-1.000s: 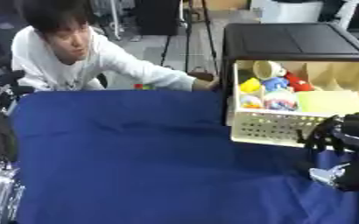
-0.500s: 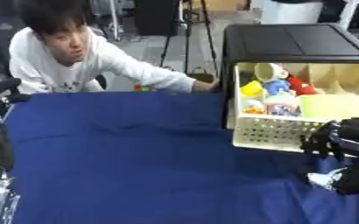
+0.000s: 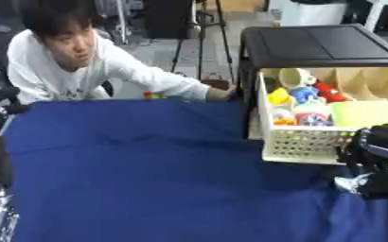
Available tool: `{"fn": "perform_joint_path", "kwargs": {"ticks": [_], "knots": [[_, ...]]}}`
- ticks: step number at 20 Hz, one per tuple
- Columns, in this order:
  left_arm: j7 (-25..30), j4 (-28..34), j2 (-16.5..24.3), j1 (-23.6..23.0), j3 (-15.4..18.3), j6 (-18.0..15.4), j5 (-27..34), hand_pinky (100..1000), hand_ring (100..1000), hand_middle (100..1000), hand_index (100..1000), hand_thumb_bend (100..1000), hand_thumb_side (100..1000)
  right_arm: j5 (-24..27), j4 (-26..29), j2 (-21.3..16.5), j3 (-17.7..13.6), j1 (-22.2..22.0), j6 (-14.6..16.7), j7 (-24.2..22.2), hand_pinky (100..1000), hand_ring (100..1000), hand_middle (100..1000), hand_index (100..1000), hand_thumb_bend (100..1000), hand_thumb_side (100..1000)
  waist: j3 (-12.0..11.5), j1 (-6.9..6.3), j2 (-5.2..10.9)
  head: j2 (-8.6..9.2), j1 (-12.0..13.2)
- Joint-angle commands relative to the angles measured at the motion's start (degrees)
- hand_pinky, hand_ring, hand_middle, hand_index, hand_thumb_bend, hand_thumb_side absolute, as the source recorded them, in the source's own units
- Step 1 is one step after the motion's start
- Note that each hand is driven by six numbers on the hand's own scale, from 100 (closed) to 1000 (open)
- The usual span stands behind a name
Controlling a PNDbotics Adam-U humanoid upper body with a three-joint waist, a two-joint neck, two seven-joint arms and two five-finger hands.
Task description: Pick up objects from table and place into drawer.
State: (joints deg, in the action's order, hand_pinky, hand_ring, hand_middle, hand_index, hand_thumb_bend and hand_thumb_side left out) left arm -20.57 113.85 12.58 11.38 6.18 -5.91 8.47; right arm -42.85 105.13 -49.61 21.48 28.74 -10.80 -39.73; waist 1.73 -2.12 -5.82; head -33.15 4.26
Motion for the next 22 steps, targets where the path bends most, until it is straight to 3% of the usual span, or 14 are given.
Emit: {"fn": "perform_joint_path", "kwargs": {"ticks": [1, 7, 22], "knots": [[0.1, 0.7, 0.6, 0.7, 0.3, -0.2, -0.2, 533, 644, 692, 889, 436, 950, -1.0, -2.9, -0.6, -0.4, 0.3, 0.0, 0.9, 178, 573, 647, 764, 343, 830, 0.0, -0.05, 0.26, 0.55, -0.2], [0.2, 0.7, 0.6, 0.7, 0.4, -0.2, -0.2, 531, 643, 693, 889, 434, 952, -0.8, -2.6, -0.9, -1.1, -0.3, 0.0, 1.6, 171, 569, 640, 761, 349, 835, 0.3, -0.01, 0.11, 0.47, 0.1], [0.4, 0.7, 0.8, 0.8, 0.5, -0.2, -0.2, 532, 642, 694, 891, 432, 952, 2.7, 4.9, -4.6, -4.4, -4.3, -2.1, 2.0, 143, 547, 612, 750, 362, 854, 1.3, 0.27, -0.10, 0.90, 1.3]]}}
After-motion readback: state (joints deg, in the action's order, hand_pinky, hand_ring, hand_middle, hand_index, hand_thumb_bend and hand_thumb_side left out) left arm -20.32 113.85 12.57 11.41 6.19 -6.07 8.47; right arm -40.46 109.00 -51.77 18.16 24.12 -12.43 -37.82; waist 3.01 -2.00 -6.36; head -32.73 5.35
